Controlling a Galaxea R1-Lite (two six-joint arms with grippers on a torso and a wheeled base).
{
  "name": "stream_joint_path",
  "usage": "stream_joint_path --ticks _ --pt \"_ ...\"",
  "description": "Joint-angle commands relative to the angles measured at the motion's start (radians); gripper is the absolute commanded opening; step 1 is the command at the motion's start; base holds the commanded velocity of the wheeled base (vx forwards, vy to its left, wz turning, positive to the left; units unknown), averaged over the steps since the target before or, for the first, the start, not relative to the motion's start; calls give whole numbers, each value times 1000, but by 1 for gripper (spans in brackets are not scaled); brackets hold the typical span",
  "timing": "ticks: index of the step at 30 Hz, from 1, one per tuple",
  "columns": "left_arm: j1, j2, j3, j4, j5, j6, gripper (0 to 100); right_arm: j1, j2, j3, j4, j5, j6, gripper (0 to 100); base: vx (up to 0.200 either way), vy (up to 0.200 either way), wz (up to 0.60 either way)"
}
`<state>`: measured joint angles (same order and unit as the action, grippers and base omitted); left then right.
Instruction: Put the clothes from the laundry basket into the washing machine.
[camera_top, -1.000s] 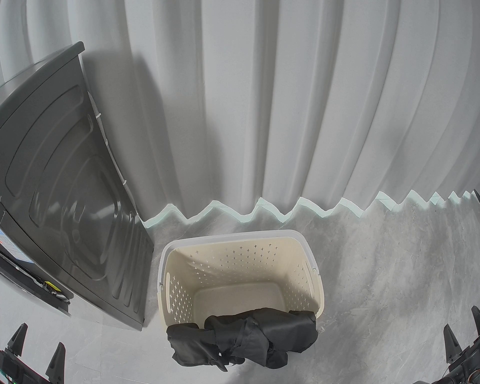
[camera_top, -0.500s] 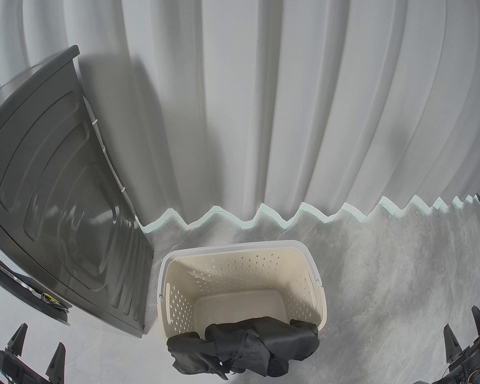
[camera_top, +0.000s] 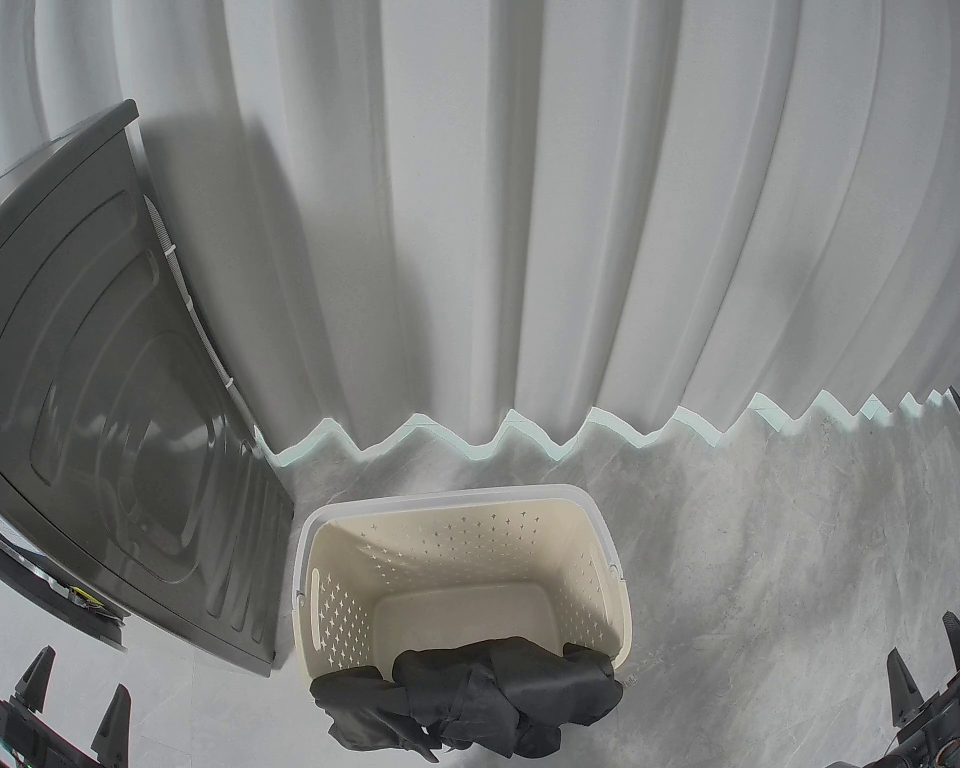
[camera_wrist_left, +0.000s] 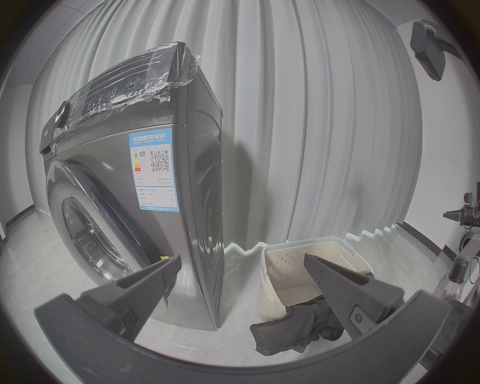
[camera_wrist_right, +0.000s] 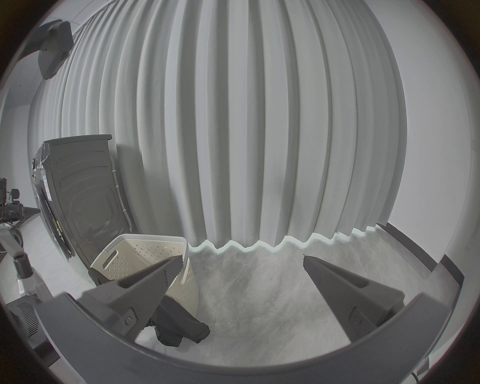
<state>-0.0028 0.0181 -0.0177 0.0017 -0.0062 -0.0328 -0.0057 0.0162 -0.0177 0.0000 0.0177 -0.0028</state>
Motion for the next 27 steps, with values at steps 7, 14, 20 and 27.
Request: stream_joint_path --ticks 7,14,20,27 --pt "0 -18 15 0 0 -1 100 0 -16 18 -2 1 0 100 200 0 0" --pt "0 -18 15 0 0 -3 100 0 -16 18 -2 1 0 100 0 0 0" --pt "0 -18 15 0 0 -3 100 0 -16 18 0 1 0 100 167 0 0" --pt "0 -18 15 0 0 -1 100 0 -16 18 0 1 0 100 114 0 0"
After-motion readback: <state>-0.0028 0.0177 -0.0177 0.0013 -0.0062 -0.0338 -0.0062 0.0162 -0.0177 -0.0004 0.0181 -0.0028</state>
